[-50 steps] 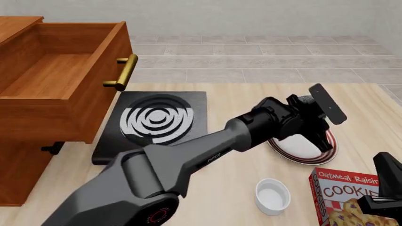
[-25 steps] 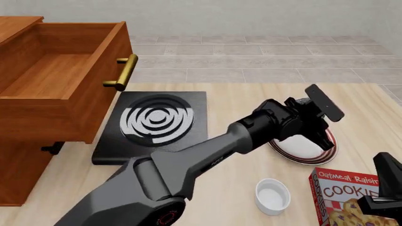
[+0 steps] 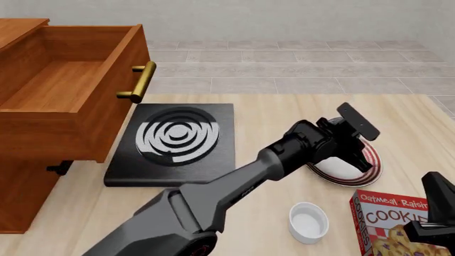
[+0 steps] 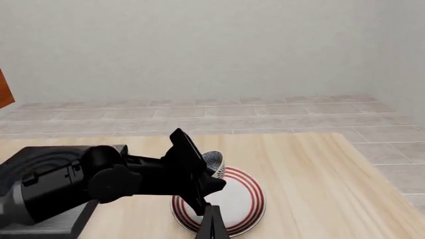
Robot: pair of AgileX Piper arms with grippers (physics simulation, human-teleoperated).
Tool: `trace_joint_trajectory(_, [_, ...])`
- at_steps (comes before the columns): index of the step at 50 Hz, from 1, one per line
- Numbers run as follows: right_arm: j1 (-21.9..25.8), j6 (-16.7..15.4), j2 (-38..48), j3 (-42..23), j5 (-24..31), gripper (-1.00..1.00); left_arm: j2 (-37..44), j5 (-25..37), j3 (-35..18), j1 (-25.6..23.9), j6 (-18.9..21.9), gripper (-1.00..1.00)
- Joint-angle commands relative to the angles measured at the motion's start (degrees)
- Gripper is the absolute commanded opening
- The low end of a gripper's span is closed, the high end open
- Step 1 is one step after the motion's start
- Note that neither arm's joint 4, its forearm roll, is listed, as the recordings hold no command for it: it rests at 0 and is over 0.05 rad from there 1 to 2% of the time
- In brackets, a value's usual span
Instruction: Pick the akita bowl in the top layer of the wooden cabinet and place it on the plate.
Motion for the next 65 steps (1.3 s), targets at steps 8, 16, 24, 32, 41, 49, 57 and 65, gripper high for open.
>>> trace_joint_trajectory(8, [0.09, -0.17, 0.89, 0.0, -0.79, -1.0, 0.75, 0.18, -1.65, 0.43, -3.16, -1.0])
trace_joint_trajectory(16, [0.09, -0.13, 1.1, 0.0, -0.99, -1.0, 0.93, 0.42, -1.69, 0.35, -4.4, -1.0])
trace_joint_trajectory(24, [0.1, -0.13, 1.29, 0.0, -1.16, -1.0, 1.04, 0.67, -1.69, 0.1, -7.94, -1.0])
trace_joint_trajectory(32, [0.1, -0.14, 1.7, 0.0, -1.55, -1.0, 1.64, 2.7, -1.74, 0.09, -11.02, -1.0])
trace_joint_trajectory(41, [0.03, -0.12, 1.37, -0.01, -1.28, -1.0, 1.82, 3.08, -1.76, 0.77, -11.8, -1.0])
trace_joint_trajectory(49, [0.03, -0.21, 1.4, -0.01, -1.32, -1.0, 2.09, 3.61, -1.77, 1.54, -13.33, -1.0])
trace_joint_trajectory(57, [0.04, -0.27, 1.31, -0.01, -1.22, -1.0, 2.34, 3.53, -1.78, 2.0, -16.37, -1.0])
trace_joint_trajectory(65, [0.04, -0.32, 0.75, -0.02, -0.66, -1.0, 2.33, 2.99, -1.78, 2.02, -17.65, -1.0])
